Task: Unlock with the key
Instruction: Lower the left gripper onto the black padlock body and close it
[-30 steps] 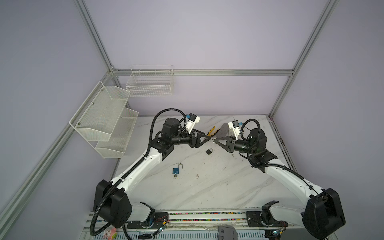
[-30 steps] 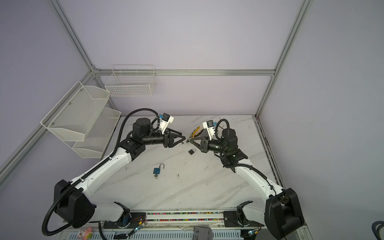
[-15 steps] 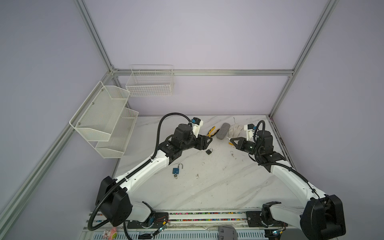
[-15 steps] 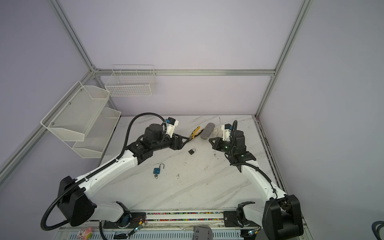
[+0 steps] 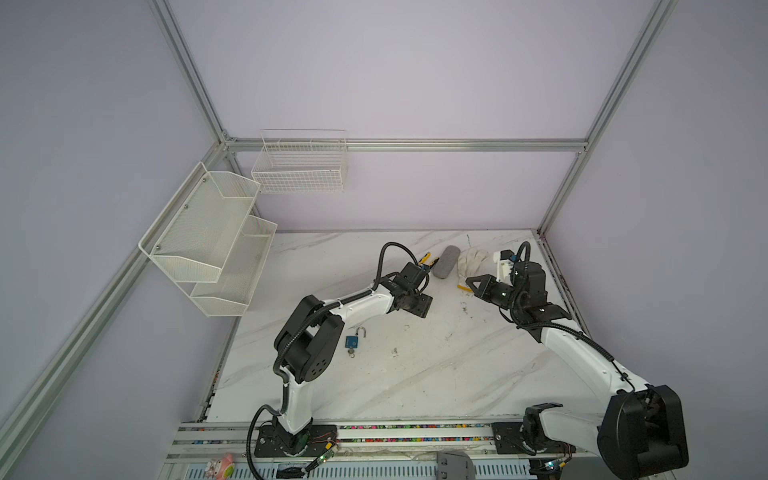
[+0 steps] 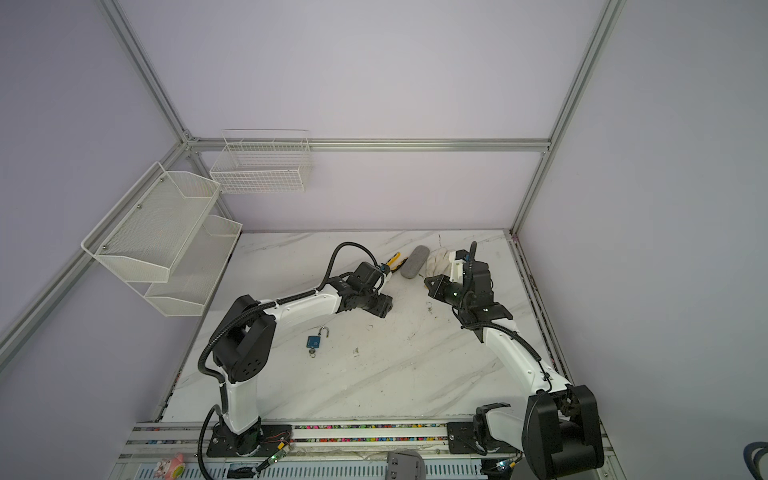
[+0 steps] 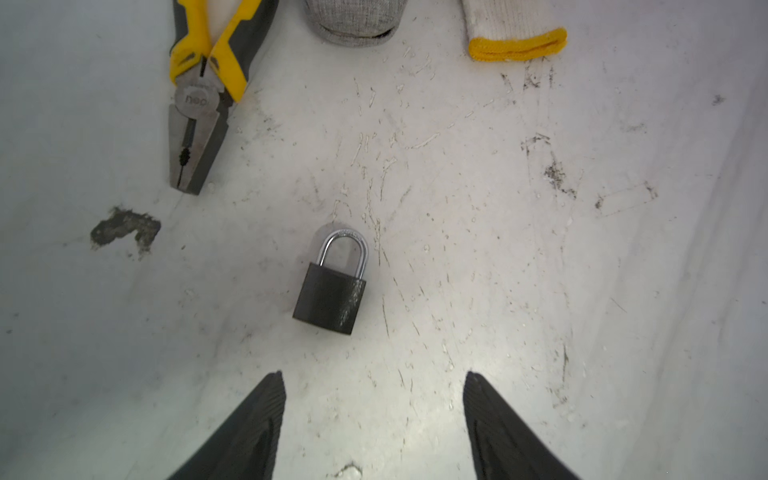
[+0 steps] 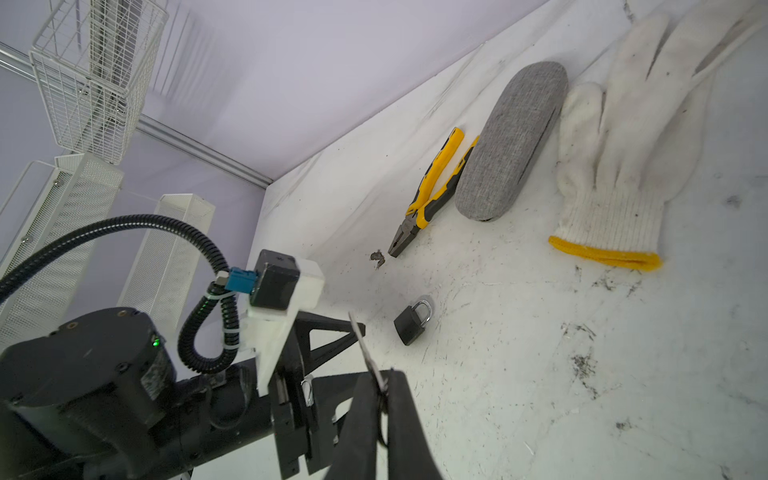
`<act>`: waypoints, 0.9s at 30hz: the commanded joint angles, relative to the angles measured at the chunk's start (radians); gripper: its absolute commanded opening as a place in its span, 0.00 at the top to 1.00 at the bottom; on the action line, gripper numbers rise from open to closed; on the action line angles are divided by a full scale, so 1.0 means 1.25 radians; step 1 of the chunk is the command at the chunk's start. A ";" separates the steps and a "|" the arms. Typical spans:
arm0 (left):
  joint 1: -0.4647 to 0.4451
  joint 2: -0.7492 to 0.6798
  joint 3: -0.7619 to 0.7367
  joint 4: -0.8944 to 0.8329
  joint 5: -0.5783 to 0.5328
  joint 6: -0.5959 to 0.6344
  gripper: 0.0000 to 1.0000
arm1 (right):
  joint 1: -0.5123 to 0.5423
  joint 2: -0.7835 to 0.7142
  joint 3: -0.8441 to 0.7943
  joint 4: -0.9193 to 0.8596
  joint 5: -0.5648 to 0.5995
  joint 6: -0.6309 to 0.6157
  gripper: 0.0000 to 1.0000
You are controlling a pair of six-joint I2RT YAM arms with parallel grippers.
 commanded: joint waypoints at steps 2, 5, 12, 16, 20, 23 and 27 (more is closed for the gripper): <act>-0.005 0.055 0.120 -0.016 -0.083 0.051 0.31 | -0.011 -0.004 -0.005 0.010 -0.010 0.008 1.00; -0.006 0.090 0.146 -0.017 -0.087 0.061 0.31 | -0.016 -0.011 -0.005 0.009 -0.010 0.009 1.00; -0.008 0.144 0.187 -0.042 -0.055 0.058 0.31 | -0.024 -0.011 -0.008 0.008 -0.022 0.008 1.00; -0.010 0.157 0.190 -0.064 -0.038 0.025 0.31 | -0.025 -0.011 -0.011 0.009 -0.023 0.003 1.00; -0.016 0.168 0.192 -0.094 -0.067 -0.034 0.33 | -0.028 -0.006 -0.013 0.011 -0.029 0.001 1.00; -0.022 0.171 0.185 -0.101 -0.071 -0.068 0.35 | -0.030 -0.004 -0.013 0.010 -0.033 -0.001 1.00; -0.031 0.182 0.186 -0.109 -0.089 -0.090 0.41 | -0.029 0.002 -0.011 0.010 -0.038 -0.003 1.00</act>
